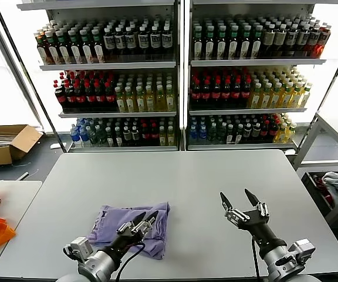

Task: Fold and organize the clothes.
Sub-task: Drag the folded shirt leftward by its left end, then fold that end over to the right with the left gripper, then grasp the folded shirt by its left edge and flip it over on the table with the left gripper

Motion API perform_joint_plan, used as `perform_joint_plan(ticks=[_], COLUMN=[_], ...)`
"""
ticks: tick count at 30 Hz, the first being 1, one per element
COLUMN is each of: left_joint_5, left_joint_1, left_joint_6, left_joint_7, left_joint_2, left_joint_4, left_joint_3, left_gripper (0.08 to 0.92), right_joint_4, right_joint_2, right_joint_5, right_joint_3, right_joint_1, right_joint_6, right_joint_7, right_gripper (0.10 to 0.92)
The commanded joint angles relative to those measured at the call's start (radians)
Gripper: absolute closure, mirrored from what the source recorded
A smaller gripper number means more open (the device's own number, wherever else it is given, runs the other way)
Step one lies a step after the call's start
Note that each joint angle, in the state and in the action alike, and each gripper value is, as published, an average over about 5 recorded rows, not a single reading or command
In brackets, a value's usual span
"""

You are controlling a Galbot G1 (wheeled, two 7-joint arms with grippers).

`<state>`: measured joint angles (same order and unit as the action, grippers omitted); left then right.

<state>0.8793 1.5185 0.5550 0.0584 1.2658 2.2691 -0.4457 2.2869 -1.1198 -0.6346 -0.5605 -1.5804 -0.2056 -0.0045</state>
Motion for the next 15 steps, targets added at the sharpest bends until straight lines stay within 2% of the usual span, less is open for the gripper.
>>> perform_joint_plan(ticks=[1, 3, 6, 11, 15], left_joint_5=[0.114, 0.066, 0.042, 0.024, 0.012], left_joint_1=[0.023, 0.004, -0.017, -0.03, -0.03], left_joint_6=[0.008, 0.009, 0.017, 0.017, 0.012], left_joint_7=[-0.022, -0.028, 0.014, 0.074, 0.085], left_joint_2=[-0.17, -0.219, -0.254, -0.23, -0.208], left_joint_4=[0.083, -0.01, -0.143, -0.266, -0.289], left_joint_3=[-0.284, -0.369, -0.401, -0.333, -0.277], left_gripper=[0.374, 0.313, 0.233, 0.18, 0.177], right_joint_4=[0.012, 0.019, 0.027, 0.042, 0.048], right_joint_2=[-0.003, -0.008, -0.02, -0.051, -0.063], right_joint_5=[0.004, 0.012, 0.026, 0.053, 0.087], right_joint_3=[0.008, 0.004, -0.002, 0.003, 0.003], right_joint_1=[0.002, -0.013, -0.038, -0.059, -0.069], right_joint_6=[0.0, 0.003, 0.008, 0.01, 0.018], right_joint_7=[-0.001, -0.005, -0.012, -0.014, -0.022], right_gripper=[0.203, 0.203, 0.203, 0.203, 0.203])
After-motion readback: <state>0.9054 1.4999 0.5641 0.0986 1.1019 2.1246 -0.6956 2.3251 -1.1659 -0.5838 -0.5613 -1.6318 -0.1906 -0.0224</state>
